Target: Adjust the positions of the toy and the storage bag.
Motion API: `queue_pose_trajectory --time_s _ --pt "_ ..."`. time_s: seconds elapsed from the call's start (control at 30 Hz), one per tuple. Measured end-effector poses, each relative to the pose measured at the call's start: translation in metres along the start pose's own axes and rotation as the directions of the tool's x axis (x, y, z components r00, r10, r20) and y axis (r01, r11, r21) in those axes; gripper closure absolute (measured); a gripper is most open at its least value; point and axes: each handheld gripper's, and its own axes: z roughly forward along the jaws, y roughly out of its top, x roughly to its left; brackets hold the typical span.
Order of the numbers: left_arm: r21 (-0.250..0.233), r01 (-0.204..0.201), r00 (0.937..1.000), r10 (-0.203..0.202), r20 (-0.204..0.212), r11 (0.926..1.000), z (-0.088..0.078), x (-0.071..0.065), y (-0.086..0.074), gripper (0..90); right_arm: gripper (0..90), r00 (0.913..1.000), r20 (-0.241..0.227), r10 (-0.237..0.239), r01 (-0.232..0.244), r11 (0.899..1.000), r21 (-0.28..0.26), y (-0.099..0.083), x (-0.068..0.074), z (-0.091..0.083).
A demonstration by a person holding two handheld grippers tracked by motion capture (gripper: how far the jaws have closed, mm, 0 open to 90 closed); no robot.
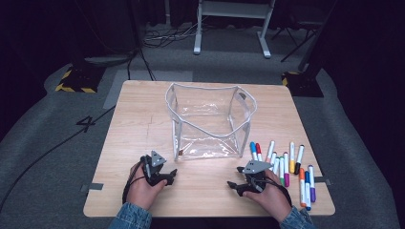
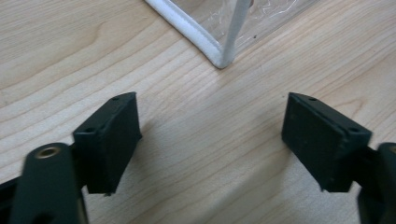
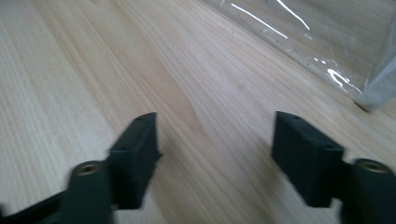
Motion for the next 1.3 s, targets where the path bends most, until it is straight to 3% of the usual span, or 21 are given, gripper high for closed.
queue_pose_trajectory --time_s 0.07,0.1,0.13,0.4,0.57,0.67,0.9,0.97,1.0,1.07,1.2,1.3 --pt "0.007 -0.003 1.0000 0.003 0.004 1.0000 -0.001 0.001 0.001 29.7 39.0 1.0000 -0.004 -0.001 0.001 1.000 0.011 0.000 -0.001 -0.002" --pt "0.022 0.015 0.9995 -0.016 0.029 0.9996 -0.005 0.003 0.003 34.2 42.9 0.9996 -0.007 0.029 -0.029 0.999 0.014 0.000 -0.004 -0.008" --pt "0.020 0.022 0.9989 -0.023 0.041 0.9995 -0.007 0.003 0.004 35.4 43.1 0.9995 -0.007 0.030 -0.030 0.999 0.015 0.000 -0.005 -0.010" --pt "-0.009 -0.008 0.9980 0.009 0.062 0.9999 -0.025 0.002 0.020 34.3 44.8 0.9972 -0.006 0.074 -0.075 0.997 -0.027 0.014 -0.019 -0.032" --pt "-0.062 -0.009 0.9965 0.014 0.083 0.9980 -0.041 0.002 0.037 33.1 46.0 0.9981 0.020 0.059 -0.057 0.996 -0.072 0.040 -0.041 -0.057" --pt "-0.110 -0.013 0.9961 0.022 0.085 0.9938 -0.049 0.002 0.052 33.1 46.7 0.9968 0.034 0.073 -0.069 0.991 -0.112 0.049 -0.055 -0.069" --pt "-0.174 -0.002 0.9945 0.020 0.103 0.9847 -0.042 -0.003 0.070 34.3 47.7 0.9949 0.044 0.091 -0.085 0.987 -0.140 0.062 -0.075 -0.070" --pt "-0.185 -0.007 0.9942 0.027 0.104 0.9828 -0.038 -0.005 0.075 48.3 55.3 0.9954 0.039 0.087 -0.080 0.986 -0.148 0.068 -0.081 -0.064" --pt "-0.184 -0.016 0.9954 0.033 0.090 0.9828 -0.037 -0.007 0.077 48.3 55.3 0.9954 0.039 0.087 -0.080 0.986 -0.148 0.068 -0.081 -0.064" --pt "-0.193 -0.046 0.9981 0.053 0.032 0.9801 -0.034 -0.009 0.080 70.9 64.6 0.9970 0.057 0.052 -0.044 0.988 -0.145 0.074 -0.085 -0.058" --pt "-0.197 -0.078 0.9961 0.085 0.024 0.9772 -0.034 -0.012 0.082 83.2 79.5 0.9985 0.054 0.014 -0.005 0.988 -0.151 0.078 -0.085 -0.052" --pt "-0.197 -0.084 0.9960 0.089 0.013 0.9768 -0.036 -0.013 0.081 86.4 86.6 0.9988 0.049 0.008 -0.001 0.989 -0.145 0.080 -0.084 -0.053"
